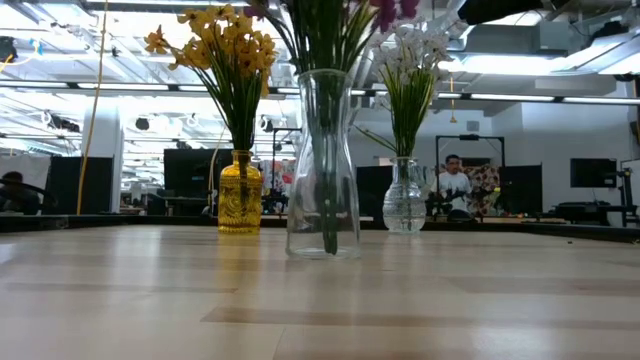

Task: Sort flowers into vase by color
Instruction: Put the violet flowers into the bottom transparent vase

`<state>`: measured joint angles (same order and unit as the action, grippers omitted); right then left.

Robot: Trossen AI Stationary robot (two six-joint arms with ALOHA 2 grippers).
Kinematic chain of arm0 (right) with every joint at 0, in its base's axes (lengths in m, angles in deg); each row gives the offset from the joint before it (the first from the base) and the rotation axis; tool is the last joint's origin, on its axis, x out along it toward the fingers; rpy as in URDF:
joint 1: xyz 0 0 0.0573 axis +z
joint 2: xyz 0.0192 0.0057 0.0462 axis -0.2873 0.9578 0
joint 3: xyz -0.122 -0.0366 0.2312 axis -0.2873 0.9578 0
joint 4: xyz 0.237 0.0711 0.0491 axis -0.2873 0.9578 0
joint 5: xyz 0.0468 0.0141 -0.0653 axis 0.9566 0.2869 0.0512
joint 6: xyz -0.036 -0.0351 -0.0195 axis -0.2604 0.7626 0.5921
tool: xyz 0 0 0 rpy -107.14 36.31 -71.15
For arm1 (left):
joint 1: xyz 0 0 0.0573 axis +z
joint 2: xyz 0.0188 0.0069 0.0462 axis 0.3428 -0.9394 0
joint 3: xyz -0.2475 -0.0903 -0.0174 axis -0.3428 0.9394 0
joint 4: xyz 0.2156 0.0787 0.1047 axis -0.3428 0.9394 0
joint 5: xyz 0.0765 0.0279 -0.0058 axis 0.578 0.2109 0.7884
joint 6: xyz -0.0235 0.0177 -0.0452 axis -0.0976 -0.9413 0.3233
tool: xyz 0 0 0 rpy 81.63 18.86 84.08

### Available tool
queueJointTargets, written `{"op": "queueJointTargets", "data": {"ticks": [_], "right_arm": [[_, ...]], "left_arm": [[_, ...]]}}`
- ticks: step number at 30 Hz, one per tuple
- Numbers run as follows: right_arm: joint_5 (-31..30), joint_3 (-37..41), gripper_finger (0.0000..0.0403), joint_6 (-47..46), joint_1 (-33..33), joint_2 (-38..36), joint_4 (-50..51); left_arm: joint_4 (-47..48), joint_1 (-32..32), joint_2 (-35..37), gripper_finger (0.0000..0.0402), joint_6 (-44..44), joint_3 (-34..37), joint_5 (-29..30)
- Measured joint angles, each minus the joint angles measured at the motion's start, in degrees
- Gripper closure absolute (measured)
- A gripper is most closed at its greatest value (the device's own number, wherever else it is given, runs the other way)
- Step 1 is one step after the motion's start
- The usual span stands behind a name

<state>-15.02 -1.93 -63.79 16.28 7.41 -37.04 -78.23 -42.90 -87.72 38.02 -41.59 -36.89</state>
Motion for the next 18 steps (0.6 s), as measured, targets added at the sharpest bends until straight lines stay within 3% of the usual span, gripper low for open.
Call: {"op": "queueJointTargets", "data": {"ticks": [12,18], "right_arm": [[0.0,0.0,0.0233,0.0,0.0,0.0,0.0],[0.1,0.0,0.0233,0.0,0.0,0.0,0.0]], "left_arm": [[3.2,0.0,1.5,0.0275,-0.5,0.0,0.0],[3.2,0.0,1.5,0.0235,-0.1,-0.8,0.6]]}}
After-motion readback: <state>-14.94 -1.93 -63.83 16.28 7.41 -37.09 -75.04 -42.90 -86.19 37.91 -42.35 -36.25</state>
